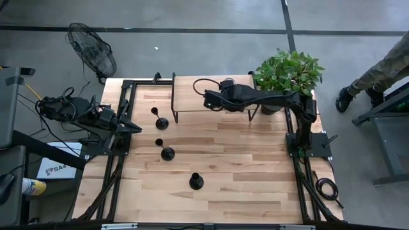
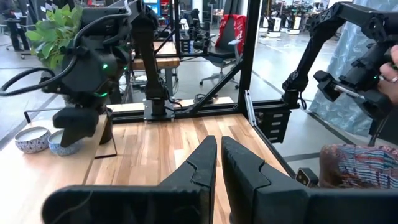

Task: Pick & Place candle stick holders
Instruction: Adjust the pink scented candle on the shelf, then adjust the shelf on the table

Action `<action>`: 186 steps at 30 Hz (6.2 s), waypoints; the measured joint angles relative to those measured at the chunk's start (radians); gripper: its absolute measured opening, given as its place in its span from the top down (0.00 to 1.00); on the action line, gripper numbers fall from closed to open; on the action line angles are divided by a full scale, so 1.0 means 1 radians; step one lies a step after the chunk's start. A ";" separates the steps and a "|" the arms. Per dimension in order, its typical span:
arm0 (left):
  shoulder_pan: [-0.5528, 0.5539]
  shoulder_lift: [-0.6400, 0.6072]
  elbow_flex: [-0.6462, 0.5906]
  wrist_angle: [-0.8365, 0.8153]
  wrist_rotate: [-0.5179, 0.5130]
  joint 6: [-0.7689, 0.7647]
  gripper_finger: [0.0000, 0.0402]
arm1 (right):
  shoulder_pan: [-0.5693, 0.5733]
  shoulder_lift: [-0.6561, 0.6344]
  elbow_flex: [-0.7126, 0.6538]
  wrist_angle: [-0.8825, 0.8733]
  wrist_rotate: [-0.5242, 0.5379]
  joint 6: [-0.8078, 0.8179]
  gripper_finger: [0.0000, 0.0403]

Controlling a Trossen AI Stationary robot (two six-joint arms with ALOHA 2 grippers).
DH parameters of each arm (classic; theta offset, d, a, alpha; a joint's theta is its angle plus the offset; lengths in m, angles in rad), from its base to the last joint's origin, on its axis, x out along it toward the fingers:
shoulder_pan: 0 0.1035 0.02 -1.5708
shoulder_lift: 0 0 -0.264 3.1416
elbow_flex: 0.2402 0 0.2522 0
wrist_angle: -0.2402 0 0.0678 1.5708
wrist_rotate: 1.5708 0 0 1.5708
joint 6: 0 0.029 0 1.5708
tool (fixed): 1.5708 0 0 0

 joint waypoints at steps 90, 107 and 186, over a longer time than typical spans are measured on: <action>0.000 0.000 0.000 0.000 0.000 0.000 0.94 | 0.066 -0.227 -0.492 0.090 0.326 0.245 1.00; 0.000 0.000 0.000 0.000 0.000 0.000 0.94 | 0.188 -0.295 -0.492 0.149 0.335 0.268 1.00; 0.000 0.000 0.000 0.000 0.000 0.000 0.94 | 0.141 0.108 -0.198 0.341 0.395 0.096 1.00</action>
